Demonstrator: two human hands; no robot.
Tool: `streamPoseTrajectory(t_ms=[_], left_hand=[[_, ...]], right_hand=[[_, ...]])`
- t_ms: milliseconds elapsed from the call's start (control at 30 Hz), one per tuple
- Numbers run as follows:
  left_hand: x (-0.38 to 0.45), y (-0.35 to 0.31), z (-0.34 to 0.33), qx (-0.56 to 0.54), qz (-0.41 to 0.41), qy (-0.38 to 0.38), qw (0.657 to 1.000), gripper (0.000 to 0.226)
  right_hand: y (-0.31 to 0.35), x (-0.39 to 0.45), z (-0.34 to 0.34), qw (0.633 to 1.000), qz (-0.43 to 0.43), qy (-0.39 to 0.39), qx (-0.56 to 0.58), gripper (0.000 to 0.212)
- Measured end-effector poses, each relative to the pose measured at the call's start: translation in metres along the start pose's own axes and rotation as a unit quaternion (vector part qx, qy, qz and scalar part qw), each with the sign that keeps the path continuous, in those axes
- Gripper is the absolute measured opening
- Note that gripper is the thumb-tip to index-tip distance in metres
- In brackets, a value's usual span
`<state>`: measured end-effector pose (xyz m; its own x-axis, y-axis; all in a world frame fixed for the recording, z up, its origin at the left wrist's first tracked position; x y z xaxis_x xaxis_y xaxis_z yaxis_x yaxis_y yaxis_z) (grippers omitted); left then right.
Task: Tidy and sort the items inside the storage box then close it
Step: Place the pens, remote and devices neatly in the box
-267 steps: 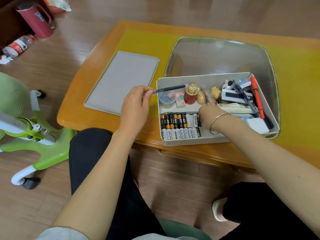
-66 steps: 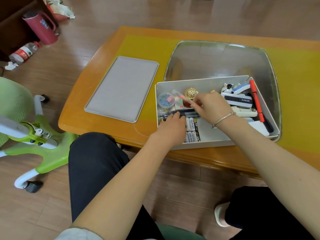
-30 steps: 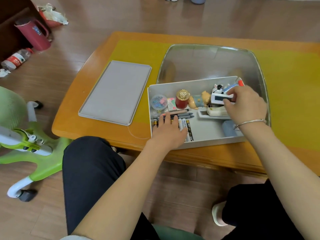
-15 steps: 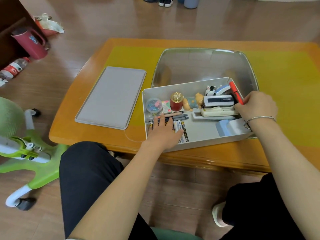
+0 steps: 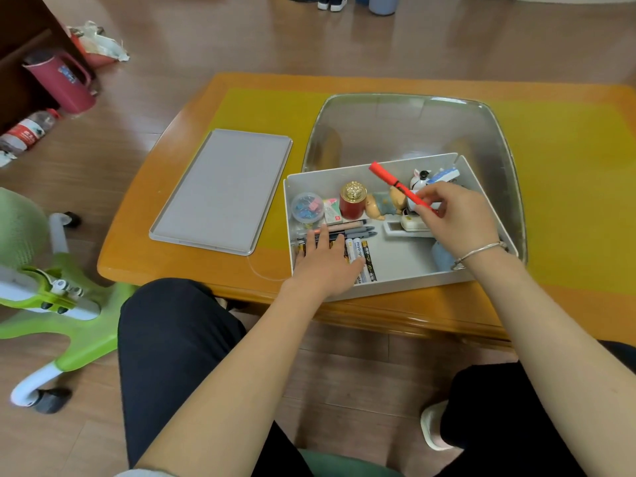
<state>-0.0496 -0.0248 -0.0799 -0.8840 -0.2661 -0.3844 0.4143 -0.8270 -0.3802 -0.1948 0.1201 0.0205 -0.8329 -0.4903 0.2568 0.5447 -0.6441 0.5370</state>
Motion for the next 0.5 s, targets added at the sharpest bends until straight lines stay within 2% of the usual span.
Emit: streamPoseTrajectory(t_ms=[167, 267, 333, 433, 500], left_hand=[[-0.005, -0.003, 0.004, -0.019, 0.001, -0.015, 1.0, 0.071], [-0.012, -0.01, 0.011, -0.042, -0.024, -0.038, 0.998, 0.063], [-0.022, -0.021, 0.027, -0.02, -0.077, -0.116, 0.99, 0.043], [-0.044, -0.03, 0.06, -0.037, -0.124, -0.3, 0.945, 0.013], [-0.049, -0.029, 0.073, -0.007, -0.124, -0.359, 0.925, 0.015]], right_hand=[[0.025, -0.006, -0.031, 0.996, 0.038, 0.077, -0.038, 0.014], [0.036, -0.009, -0.042, 0.994, 0.049, 0.086, -0.051, 0.01], [0.039, -0.011, -0.044, 0.994, 0.044, 0.081, -0.055, 0.009], [0.041, -0.014, -0.045, 0.991, 0.054, 0.097, -0.075, 0.007], [0.044, -0.017, -0.045, 0.987, 0.075, 0.117, -0.079, 0.007]])
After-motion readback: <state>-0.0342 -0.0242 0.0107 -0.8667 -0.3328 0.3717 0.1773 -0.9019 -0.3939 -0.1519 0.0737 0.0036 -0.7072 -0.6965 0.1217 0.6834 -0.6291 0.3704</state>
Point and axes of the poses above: each hand's wrist, its own x-axis towards the middle knuckle, its own z-axis out of the back of the hand, y = z × x, the point moved 7 cm from there along x, towards the middle knuckle, and after that the axes turned 10 degrees about -z, right-handed, at the moved point
